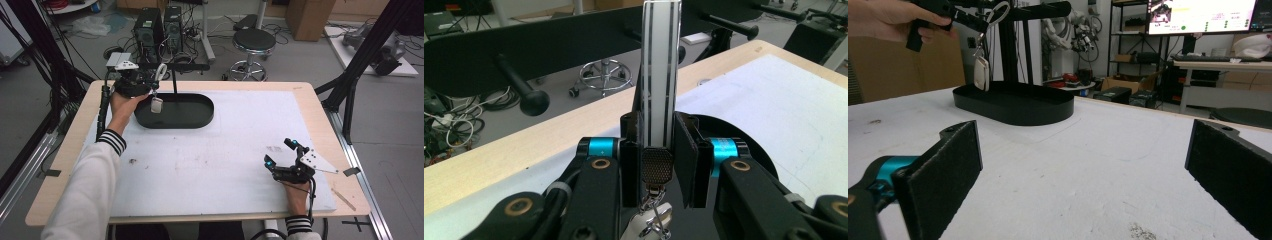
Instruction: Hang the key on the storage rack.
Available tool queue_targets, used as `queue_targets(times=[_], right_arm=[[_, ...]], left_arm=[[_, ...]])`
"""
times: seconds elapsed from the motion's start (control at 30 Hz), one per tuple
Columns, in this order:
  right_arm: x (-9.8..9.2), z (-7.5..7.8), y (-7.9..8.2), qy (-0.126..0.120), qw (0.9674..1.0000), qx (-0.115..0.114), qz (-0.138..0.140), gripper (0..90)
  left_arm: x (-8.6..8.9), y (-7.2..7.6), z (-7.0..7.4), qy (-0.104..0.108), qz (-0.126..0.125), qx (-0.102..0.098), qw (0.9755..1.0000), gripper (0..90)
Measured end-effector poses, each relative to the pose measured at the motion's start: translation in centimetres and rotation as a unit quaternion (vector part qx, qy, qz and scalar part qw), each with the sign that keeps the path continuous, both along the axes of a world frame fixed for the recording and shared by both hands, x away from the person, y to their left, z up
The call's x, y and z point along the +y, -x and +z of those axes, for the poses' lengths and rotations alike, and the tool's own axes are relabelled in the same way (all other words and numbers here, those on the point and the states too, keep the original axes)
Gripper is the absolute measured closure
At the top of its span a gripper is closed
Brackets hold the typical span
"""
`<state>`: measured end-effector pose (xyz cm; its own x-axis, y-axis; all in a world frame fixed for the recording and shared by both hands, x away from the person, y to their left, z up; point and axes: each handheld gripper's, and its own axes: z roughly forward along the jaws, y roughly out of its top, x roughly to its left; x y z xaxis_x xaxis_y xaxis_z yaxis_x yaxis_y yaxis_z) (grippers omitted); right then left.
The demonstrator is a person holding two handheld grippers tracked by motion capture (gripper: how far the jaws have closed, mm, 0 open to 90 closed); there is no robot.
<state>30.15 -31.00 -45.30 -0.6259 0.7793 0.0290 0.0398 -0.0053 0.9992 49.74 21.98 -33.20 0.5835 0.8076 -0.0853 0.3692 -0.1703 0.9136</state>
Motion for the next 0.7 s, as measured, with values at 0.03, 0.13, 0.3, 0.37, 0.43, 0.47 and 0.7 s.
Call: queue_targets(times=[0.03,0.13,0.3,0.37,0.43,0.47,0.7], right_arm=[[0.0,0.0,0.0,0.000,1.0000,0.000,0.000,0.7],[0.0,0.0,0.0,0.002,1.0000,-0.003,0.000,0.7],[0.0,0.0,-0.1,0.003,1.0000,-0.005,-0.001,0.6],[0.0,0.0,0.0,0.000,1.0000,-0.002,0.000,0.6],[0.0,0.0,0.0,0.000,1.0000,-0.001,0.000,0.6],[0.0,0.0,0.0,0.002,1.0000,-0.005,-0.001,0.6],[0.0,0.0,0.0,0.002,1.0000,-0.005,-0.001,0.7]], left_arm=[[0.0,0.0,0.0,-0.003,0.001,-0.001,1.0000,74.1],[0.0,0.0,-0.1,-0.007,0.004,-0.001,1.0000,74.0],[0.0,-0.1,-0.5,-0.024,0.012,0.002,0.9996,74.0],[-0.4,0.0,-0.5,-0.039,0.017,-0.006,0.9991,74.0],[-0.7,0.1,-0.6,-0.056,0.022,-0.014,0.9981,74.0],[-0.8,0.2,-0.7,-0.059,0.027,-0.017,0.9978,74.0],[-2.0,0.3,-1.1,-0.108,0.046,-0.036,0.9924,73.9]])
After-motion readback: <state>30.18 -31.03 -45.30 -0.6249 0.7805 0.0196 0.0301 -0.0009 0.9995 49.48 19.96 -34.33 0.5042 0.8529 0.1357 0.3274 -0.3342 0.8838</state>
